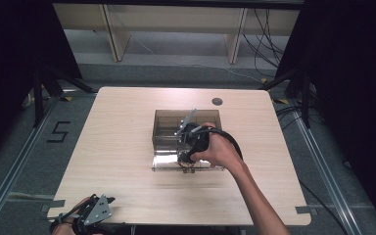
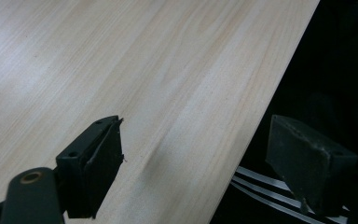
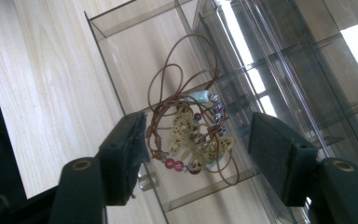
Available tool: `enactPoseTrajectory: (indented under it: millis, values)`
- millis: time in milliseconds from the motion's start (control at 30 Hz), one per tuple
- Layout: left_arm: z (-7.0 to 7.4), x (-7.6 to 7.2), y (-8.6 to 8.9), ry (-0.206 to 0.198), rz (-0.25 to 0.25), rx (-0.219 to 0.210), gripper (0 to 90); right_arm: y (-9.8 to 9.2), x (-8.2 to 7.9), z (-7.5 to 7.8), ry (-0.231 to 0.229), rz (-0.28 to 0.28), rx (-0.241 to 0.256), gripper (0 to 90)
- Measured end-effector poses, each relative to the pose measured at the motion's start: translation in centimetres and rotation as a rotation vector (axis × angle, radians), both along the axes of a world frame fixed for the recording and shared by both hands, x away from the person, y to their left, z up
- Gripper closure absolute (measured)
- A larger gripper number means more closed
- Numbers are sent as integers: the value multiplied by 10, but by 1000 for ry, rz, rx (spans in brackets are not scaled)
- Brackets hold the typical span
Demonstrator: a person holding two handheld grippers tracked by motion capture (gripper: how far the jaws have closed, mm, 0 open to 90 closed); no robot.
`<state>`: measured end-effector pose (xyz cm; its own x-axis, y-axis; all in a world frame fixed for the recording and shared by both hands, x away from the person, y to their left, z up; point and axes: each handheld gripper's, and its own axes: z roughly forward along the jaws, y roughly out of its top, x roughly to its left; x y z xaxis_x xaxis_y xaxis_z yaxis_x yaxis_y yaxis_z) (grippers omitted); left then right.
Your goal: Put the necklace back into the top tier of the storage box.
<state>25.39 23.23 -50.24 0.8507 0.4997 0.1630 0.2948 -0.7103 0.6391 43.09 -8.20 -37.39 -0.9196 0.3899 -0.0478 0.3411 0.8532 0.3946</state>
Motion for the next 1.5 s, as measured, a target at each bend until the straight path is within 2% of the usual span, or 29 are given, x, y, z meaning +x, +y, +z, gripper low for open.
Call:
enactPoseTrajectory:
  millis: [367,633,933,1200,1300,1367,1500]
  values:
    - [0,0,0,-1,0,0,180,-8,-15,5,-4,-13,21,335]
    - [0,0,0,-7,8,1,180,-25,-23,2,-12,-19,61,332]
    - [-1,0,-1,-5,9,3,180,-39,-32,2,-26,-37,84,332]
    - [0,0,0,-7,7,2,180,-42,-37,3,-37,-27,98,332]
    - [0,0,-1,-6,7,-1,180,-45,-41,2,-36,-41,102,331]
    - [0,0,-1,-8,7,2,180,-46,-40,1,-43,-26,106,330]
    - [0,0,0,-7,7,1,180,-50,-46,1,-46,-44,122,329]
